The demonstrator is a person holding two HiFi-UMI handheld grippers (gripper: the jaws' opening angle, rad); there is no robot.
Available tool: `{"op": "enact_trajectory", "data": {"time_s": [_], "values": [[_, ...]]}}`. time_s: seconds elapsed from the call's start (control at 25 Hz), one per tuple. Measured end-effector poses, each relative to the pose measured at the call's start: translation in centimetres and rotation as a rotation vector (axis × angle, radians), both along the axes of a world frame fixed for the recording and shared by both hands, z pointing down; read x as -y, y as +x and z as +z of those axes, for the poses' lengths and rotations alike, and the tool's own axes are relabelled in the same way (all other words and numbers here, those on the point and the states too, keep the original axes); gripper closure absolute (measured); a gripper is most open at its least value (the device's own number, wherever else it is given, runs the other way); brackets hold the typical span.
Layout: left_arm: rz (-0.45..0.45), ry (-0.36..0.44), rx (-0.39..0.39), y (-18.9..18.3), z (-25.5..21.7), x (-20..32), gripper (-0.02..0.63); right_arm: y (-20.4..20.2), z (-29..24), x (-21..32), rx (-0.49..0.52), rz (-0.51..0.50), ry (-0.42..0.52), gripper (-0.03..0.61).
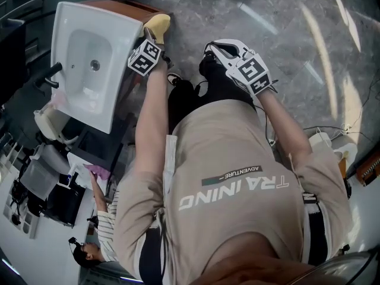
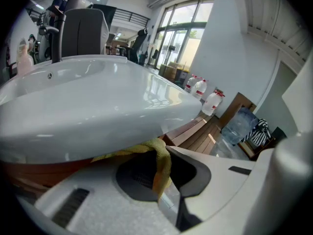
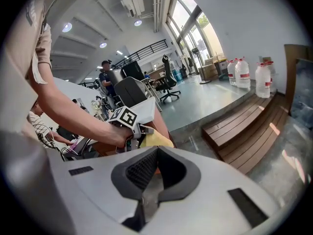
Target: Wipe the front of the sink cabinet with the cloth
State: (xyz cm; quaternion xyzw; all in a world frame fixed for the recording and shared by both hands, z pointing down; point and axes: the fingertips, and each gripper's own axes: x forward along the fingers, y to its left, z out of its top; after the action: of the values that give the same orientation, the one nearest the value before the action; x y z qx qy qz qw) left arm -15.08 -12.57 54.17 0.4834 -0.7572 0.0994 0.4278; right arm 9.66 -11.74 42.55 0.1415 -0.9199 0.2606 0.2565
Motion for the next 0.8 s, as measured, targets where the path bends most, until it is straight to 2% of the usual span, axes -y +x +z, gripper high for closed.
{"op": "enact_trajectory", "data": {"time_s": [0.08, 0.2, 0.28, 0.36, 0.56, 0.8], "values": [[0.023, 0.027, -0.013, 0.5, -0.1, 0.6, 0.574, -0.1, 0.0, -0.2, -0.004, -0.008, -0.002, 0.566], [0.107, 0.068, -0.044, 1.7, 0.1, 1.3, 0.574, -0.5, 0.0, -0.5, -0.002, -0.020, -0.007, 0.566], [0.165, 0.074, -0.052, 2.6, 0.4, 1.0, 0.574, -0.9, 0.3, -1.0, -0.004, -0.028, -0.009, 0.566], [0.185, 0.072, -0.064, 3.3, 0.7, -0.3, 0.574, -1.3, 0.7, -1.7, -0.009, -0.036, -0.012, 0.566], [0.117, 0.061, -0.119, 3.3, 1.9, -6.1, 0.574, -2.9, 2.0, -5.1, -0.022, -0.075, -0.036, 0.566], [-0.017, 0.017, -0.134, -0.4, 3.0, -17.4, 0.574, -7.0, 3.2, -11.2, -0.031, -0.163, -0.053, 0.566]]}}
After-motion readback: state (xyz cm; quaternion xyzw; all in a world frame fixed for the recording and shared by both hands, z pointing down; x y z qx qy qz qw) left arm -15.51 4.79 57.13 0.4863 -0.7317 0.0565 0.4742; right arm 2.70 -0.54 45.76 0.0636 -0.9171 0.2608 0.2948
